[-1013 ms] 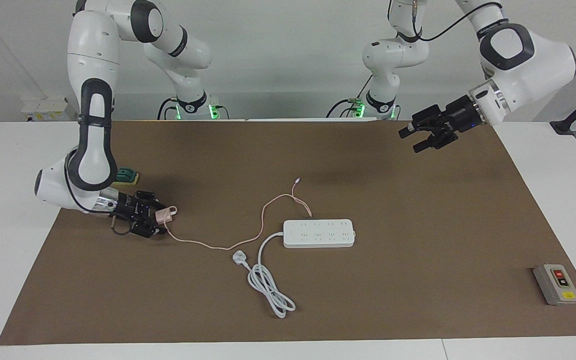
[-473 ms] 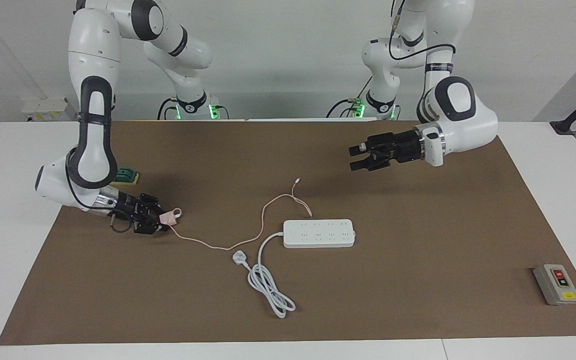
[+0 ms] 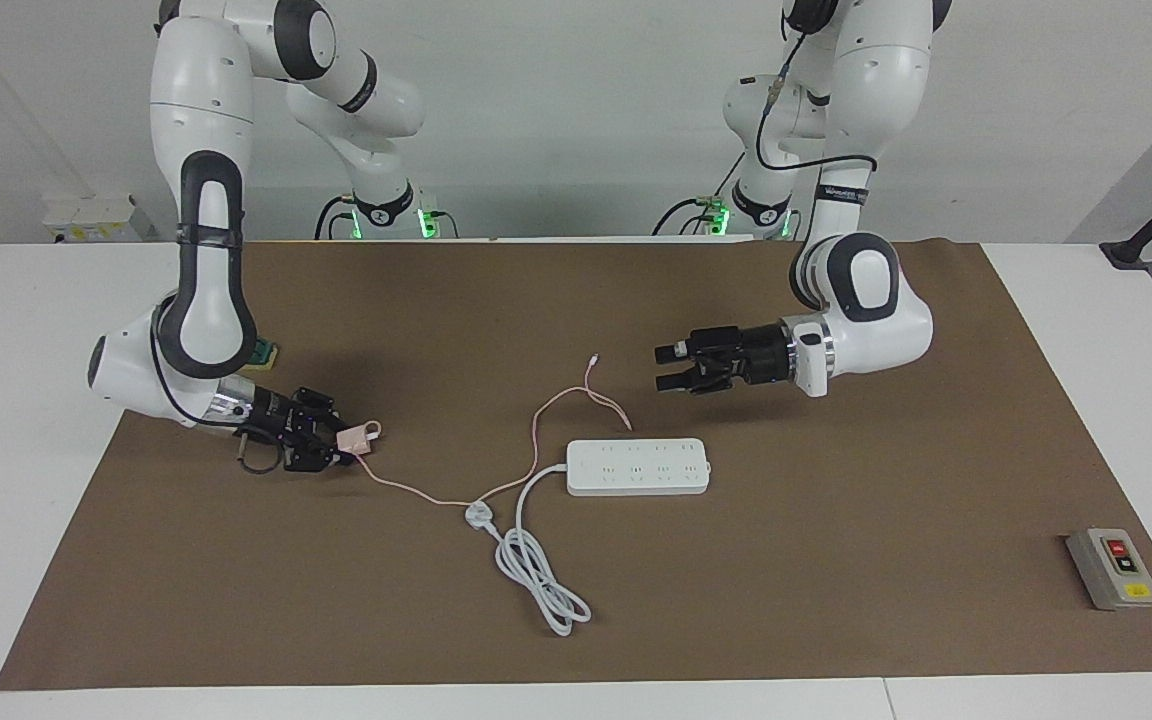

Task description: Plug charger into power strip

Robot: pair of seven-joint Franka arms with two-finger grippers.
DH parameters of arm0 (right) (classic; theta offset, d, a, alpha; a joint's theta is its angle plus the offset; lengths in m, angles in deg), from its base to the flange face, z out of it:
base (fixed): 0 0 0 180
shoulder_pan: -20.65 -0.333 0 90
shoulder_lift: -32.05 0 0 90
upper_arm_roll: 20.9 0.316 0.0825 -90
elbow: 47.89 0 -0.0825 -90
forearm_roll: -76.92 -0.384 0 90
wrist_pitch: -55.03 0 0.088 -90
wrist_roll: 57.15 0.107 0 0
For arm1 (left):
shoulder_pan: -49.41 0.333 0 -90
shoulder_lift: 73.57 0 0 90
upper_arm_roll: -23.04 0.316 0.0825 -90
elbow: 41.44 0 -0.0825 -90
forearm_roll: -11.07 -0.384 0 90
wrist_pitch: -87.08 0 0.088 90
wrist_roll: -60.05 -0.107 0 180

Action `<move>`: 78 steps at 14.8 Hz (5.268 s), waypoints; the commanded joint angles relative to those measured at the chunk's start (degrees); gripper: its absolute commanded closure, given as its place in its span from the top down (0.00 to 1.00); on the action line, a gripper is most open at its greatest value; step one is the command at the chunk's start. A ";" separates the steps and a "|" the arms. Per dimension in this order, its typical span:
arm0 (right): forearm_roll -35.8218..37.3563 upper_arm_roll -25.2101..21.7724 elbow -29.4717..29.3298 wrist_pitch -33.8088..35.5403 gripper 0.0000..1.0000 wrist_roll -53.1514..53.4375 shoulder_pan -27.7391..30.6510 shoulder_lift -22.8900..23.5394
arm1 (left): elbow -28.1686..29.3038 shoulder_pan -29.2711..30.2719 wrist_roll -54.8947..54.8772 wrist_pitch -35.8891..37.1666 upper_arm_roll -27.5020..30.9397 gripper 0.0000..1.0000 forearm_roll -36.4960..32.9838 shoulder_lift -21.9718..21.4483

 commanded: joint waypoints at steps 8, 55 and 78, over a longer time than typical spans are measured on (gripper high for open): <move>2.13 0.05 -0.24 6.18 0.00 18.45 -7.07 -12.06 | -0.03 -2.60 -9.34 5.01 -1.65 1.00 9.55 0.69; 1.42 0.58 -7.00 -15.44 0.00 50.11 -35.65 -11.55 | -1.44 -6.56 -12.59 -8.79 -1.65 1.00 10.95 1.04; 1.25 0.58 -7.18 -15.00 0.00 50.20 -35.21 -11.55 | 1.46 -6.65 -13.20 -3.08 -1.66 0.95 11.48 0.60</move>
